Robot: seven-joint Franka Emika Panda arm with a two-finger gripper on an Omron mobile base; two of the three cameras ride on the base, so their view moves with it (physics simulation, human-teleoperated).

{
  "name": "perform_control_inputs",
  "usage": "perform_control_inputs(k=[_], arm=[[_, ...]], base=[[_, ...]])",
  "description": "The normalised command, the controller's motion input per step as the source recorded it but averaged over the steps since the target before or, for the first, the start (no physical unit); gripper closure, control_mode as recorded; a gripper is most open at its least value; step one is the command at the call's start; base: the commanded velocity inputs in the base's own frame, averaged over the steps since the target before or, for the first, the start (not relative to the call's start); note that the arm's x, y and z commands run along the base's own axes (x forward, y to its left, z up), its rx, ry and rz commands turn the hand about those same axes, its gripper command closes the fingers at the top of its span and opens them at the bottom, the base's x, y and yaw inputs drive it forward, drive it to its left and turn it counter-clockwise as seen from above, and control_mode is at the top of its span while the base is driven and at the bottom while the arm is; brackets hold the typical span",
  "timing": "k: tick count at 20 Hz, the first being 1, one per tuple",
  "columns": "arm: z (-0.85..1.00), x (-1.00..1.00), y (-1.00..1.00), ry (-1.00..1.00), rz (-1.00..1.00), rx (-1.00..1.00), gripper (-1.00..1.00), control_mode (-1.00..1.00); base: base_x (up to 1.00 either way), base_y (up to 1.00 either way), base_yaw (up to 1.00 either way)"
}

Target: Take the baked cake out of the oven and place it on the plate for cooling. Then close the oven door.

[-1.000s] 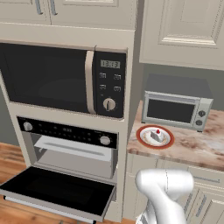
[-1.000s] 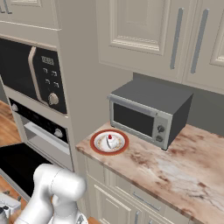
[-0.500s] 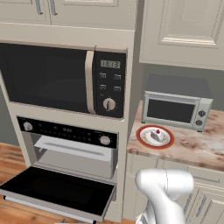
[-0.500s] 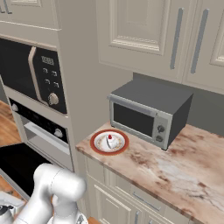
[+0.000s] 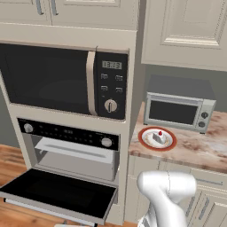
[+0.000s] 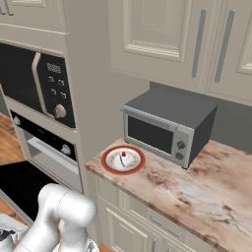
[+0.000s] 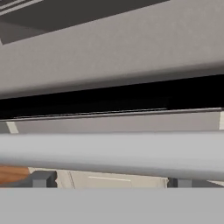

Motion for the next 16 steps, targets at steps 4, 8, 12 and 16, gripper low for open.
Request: perform_control_inputs(k=[4, 8, 12, 16], arm=[[0.03, 0.15, 0.00, -0.09, -0.05, 0.00, -1.00, -1.00], [0.15, 0.02, 0.00, -0.19, -0.02, 0.00, -1.00, -1.00], [0.23, 0.00, 0.00, -0.28, 0.00, 0.00, -1.00, -1.00], [0.34, 0.07, 0.00, -0.27, 0.00, 0.00, -1.00, -1.00]], base=[[0.00, 0.00, 0.00], [0.00, 0.00, 0.00], [0.00, 0.00, 0.00], [0.00, 0.00, 0.00]])
